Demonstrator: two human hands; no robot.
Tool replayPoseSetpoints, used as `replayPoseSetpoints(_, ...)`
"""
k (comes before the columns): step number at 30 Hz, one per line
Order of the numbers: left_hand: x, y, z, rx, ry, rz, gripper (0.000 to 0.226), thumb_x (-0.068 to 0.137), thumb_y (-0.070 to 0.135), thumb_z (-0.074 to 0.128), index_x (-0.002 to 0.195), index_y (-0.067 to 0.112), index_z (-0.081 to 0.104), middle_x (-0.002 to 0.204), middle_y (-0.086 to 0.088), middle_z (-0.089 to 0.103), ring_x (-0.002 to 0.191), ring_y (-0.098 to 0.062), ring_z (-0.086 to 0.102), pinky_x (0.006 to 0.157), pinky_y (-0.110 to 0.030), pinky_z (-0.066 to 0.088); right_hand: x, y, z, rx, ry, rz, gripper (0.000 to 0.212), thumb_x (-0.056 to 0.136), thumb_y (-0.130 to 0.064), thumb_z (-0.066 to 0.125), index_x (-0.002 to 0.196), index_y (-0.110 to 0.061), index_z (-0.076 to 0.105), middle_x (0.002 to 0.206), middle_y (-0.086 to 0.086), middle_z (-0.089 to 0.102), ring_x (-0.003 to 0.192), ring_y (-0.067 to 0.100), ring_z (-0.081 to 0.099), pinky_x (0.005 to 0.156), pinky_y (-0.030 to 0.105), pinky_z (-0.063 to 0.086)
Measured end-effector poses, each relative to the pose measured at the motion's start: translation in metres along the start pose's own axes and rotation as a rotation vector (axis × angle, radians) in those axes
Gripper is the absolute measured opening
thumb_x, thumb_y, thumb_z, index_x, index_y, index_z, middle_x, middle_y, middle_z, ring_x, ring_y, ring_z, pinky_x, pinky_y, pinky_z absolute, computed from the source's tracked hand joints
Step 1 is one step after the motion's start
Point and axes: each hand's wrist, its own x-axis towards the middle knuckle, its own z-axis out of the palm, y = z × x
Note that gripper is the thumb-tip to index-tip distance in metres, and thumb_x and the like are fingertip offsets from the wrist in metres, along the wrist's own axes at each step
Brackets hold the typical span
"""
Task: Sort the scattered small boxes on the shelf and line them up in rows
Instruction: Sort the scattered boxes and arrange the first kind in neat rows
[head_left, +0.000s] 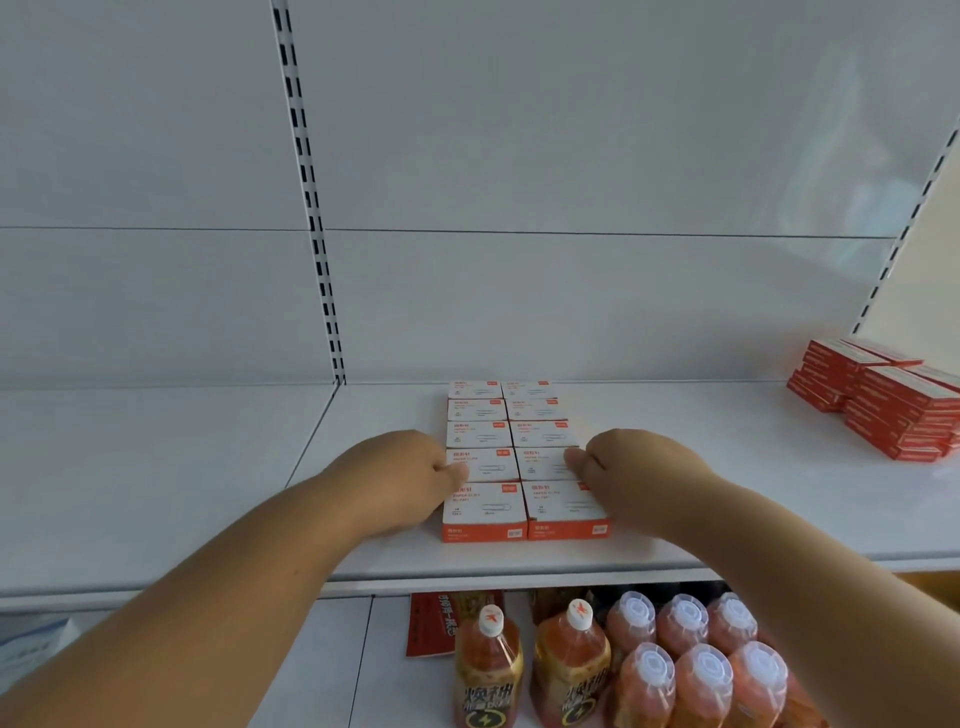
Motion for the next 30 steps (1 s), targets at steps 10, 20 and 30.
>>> replayPoseSetpoints(10,0.036,0.002,-0.002,0.036,0.088,-0.076,0.045,0.101,0.049,0.036,0.071,0.022,0.056,0.076,0.005,0.064,0.073,-0.013,0.060,0.061,-0.030,0.040,0.041,0.001,-0.005,-0.002,0.035,-0.025,0.052,0.100,-0.055,0.022,0.080,-0.019,0.054,0.081,-0.002,0.059,0.077,0.018,0.057,0.066,0.033,0.043)
replayPoseSetpoints(20,0.045,-0.005,-0.001,0.044,0.084,-0.034,0.047,0.101,0.050,0.037,0.067,0.023,0.056,0.070,0.008,0.061,0.065,-0.008,0.057,0.055,-0.028,0.036,0.057,0.007,0.002,0.054,-0.002,-0.035,0.053,0.099,-0.055,0.024,0.074,-0.020,0.054,0.077,-0.004,0.058,0.070,0.012,0.053,0.063,0.031,0.039)
replayPoseSetpoints(30,0.062,-0.004,-0.001,0.016,0.042,-0.026,0.043,0.100,0.049,0.040,0.069,0.026,0.057,0.071,0.014,0.063,0.068,-0.005,0.060,0.055,-0.025,0.038,0.077,0.007,0.002,0.017,0.009,-0.041,0.050,0.100,-0.054,0.025,0.075,-0.021,0.053,0.079,-0.004,0.059,0.070,0.011,0.054,0.060,0.031,0.040)
